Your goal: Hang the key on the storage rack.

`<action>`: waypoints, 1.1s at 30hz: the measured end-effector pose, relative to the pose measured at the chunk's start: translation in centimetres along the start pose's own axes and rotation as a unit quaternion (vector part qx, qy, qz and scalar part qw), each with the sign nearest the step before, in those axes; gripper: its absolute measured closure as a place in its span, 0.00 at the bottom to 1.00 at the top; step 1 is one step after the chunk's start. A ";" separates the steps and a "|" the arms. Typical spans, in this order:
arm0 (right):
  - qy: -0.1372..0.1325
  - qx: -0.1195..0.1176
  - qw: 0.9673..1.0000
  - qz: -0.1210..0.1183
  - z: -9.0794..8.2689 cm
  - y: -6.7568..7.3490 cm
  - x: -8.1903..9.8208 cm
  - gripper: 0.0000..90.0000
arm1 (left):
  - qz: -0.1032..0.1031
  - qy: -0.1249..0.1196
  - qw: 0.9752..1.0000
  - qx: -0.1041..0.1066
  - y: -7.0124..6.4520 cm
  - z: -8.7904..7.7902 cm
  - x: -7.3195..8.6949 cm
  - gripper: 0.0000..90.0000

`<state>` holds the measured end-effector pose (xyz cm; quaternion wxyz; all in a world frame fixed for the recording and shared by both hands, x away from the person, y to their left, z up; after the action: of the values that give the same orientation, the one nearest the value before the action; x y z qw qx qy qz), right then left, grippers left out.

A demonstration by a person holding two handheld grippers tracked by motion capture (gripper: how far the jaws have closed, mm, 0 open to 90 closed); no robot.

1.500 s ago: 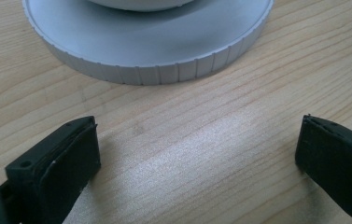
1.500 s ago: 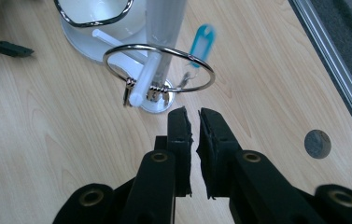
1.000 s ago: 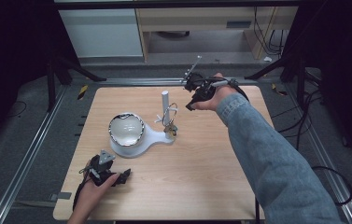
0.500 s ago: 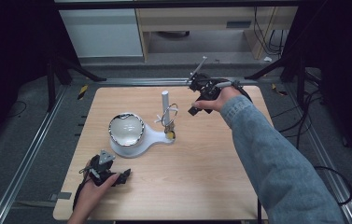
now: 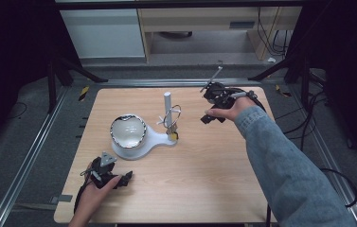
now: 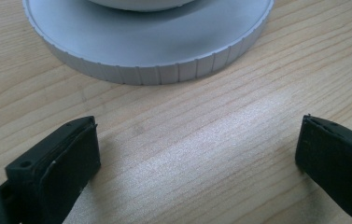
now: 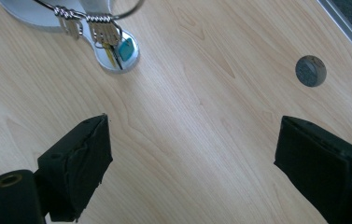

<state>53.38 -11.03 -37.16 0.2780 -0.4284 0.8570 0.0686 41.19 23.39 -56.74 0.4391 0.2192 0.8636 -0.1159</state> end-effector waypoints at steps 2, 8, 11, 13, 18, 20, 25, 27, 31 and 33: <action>0.000 0.000 1.000 0.004 0.0 0.0 0.2 0.11 | 0.000 0.000 1.000 0.000 0.0 0.0 0.0 0.00; -0.005 0.013 1.000 0.016 0.2 -0.8 1.9 0.09 | 0.000 0.000 1.000 0.000 0.0 0.0 0.0 0.00; -0.011 0.015 1.000 0.024 0.2 -1.1 2.7 0.09 | 0.000 0.000 1.000 0.000 0.0 0.0 0.0 0.00; -0.013 0.018 0.999 0.028 0.2 -1.4 3.2 0.08 | 0.000 0.000 1.000 0.000 0.0 0.0 0.0 0.00; -0.021 0.024 0.999 0.039 0.3 -1.7 4.6 0.08 | 0.000 -0.001 1.000 0.000 0.0 0.0 0.0 0.00; -0.020 0.028 0.998 0.043 0.4 -1.9 5.4 0.08 | 0.000 0.000 1.000 0.000 0.0 0.0 0.0 0.00; -0.021 0.035 0.998 0.050 0.6 -2.1 6.3 0.08 | 0.000 -0.001 1.000 0.000 0.0 0.0 0.0 0.00; -0.024 0.035 0.998 0.053 0.7 -2.2 6.7 0.08 | 0.000 -0.001 1.000 0.000 0.0 0.0 0.0 0.00; -0.036 0.038 0.997 0.062 1.0 -2.3 7.5 0.08 | -0.001 -0.001 1.000 0.000 0.0 0.0 0.0 0.00; -0.041 0.040 0.996 0.065 1.2 -2.3 8.0 0.09 | 0.000 0.000 1.000 -0.001 0.0 0.0 0.0 0.00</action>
<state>51.87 -17.63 -42.20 0.3253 -0.3574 0.8727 0.0695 41.16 23.40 -56.74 0.4389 0.2191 0.8638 -0.1152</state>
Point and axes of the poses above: each handheld gripper's, and its own axes: z roughly forward along the jaws, x roughly out of its underside, y roughly to its left, the point moved 7 cm from there along z, roughly forward along the jaws, and after that the axes turned 8 degrees about -y, right-handed, at the moved point
